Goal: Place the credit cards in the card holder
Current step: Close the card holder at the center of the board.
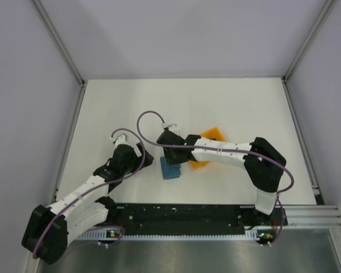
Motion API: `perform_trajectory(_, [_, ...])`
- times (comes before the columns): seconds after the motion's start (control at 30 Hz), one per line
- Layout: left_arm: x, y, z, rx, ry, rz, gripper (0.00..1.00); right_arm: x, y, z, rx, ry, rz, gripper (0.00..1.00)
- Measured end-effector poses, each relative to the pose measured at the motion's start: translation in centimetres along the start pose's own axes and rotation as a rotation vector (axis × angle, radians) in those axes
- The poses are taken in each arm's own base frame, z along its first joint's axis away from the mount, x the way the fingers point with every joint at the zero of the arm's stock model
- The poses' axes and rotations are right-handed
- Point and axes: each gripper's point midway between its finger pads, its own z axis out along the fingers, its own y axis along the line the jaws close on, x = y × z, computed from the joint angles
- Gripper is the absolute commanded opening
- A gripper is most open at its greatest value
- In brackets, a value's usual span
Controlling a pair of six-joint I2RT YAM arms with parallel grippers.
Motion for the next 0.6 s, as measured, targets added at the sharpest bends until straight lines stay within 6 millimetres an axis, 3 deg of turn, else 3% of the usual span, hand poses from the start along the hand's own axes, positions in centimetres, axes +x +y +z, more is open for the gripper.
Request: perform_trajectory(0.6, [-0.1,0.3,0.0,-0.014,-0.005,0.001,0.97,1.8,-1.3,1.5,0.074,0.06,-0.023,0.27])
